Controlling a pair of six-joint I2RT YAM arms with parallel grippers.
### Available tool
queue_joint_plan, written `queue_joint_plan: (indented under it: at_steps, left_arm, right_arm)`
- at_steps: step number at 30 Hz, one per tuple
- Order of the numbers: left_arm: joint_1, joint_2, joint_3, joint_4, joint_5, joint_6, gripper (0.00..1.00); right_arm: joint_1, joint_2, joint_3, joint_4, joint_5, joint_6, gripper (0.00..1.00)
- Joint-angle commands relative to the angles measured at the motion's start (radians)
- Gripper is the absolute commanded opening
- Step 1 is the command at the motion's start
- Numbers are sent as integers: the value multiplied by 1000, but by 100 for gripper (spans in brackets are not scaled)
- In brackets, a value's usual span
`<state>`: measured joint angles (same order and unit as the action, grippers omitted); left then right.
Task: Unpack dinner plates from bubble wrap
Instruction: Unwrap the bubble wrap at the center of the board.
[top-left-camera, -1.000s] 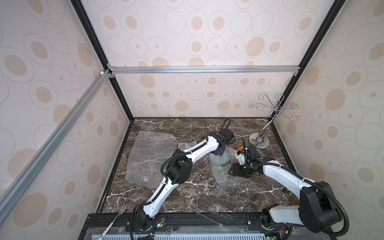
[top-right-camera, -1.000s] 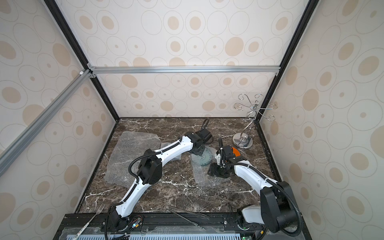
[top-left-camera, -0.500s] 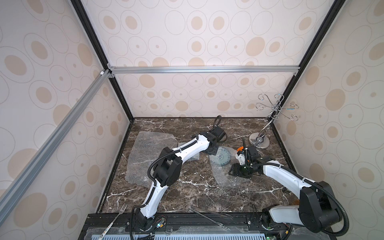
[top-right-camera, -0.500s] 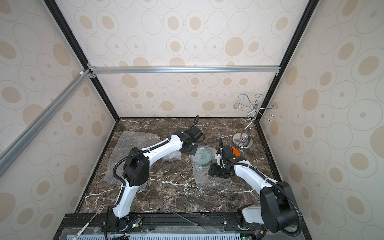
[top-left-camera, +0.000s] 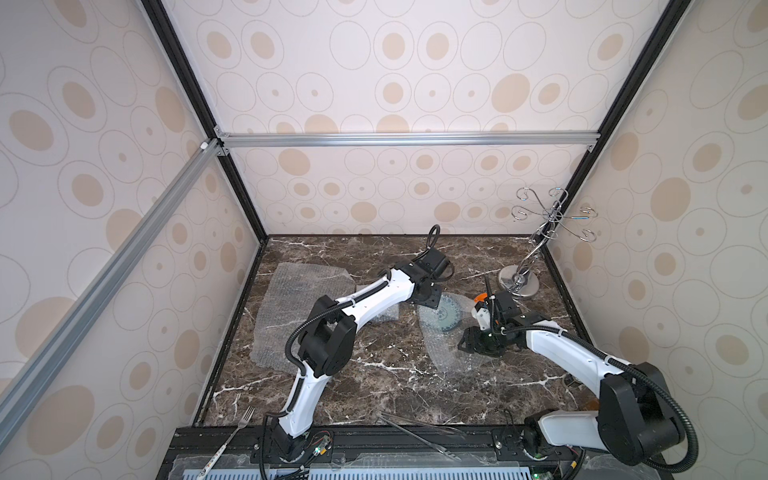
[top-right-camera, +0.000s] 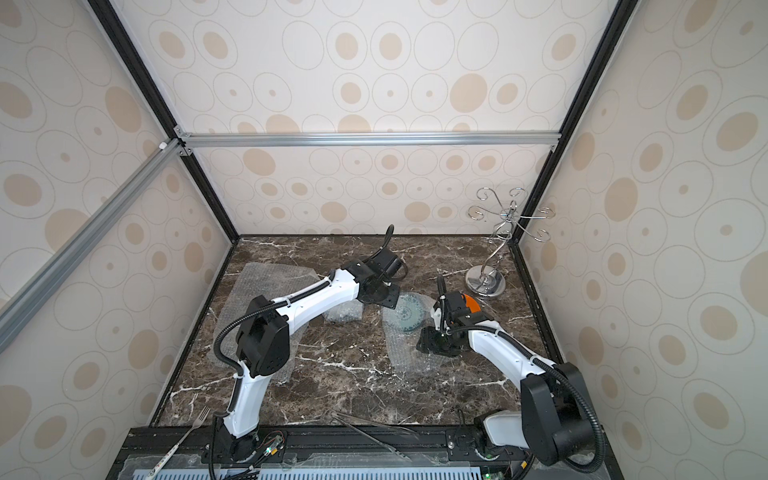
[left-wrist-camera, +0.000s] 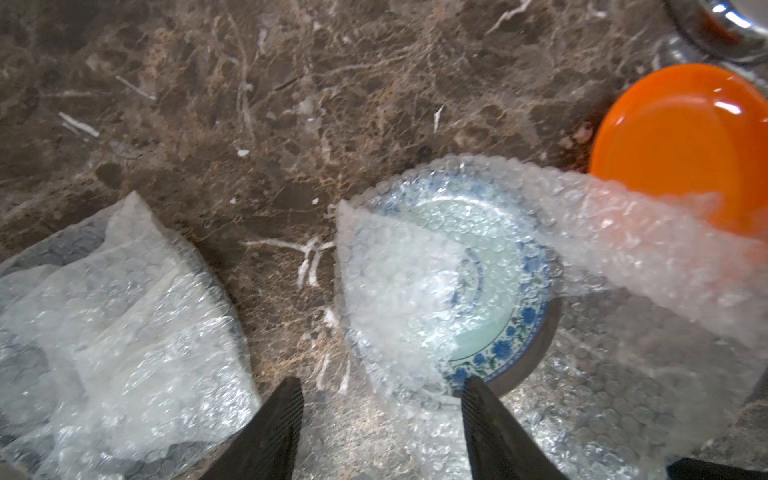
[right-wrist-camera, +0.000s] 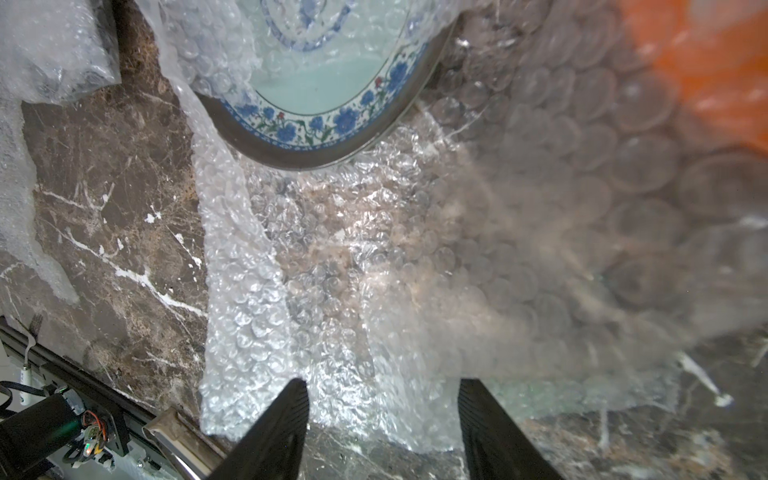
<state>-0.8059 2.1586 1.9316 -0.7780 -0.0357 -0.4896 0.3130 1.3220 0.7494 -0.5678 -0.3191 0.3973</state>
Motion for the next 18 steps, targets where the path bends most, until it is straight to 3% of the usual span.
queue_joint_plan:
  at_steps: [1, 10, 18]
  left_arm:
    - [-34, 76, 104, -42, -10, 12, 64]
    - [-56, 282, 346, -184, -135, 40, 68]
    - [-59, 325, 395, -217, -227, 32, 69]
  right_arm:
    - [1, -23, 15, -36, 6, 2, 61]
    - [1, -30, 37, -49, 6, -1, 61]
    - [0, -20, 33, -36, 1, -2, 61]
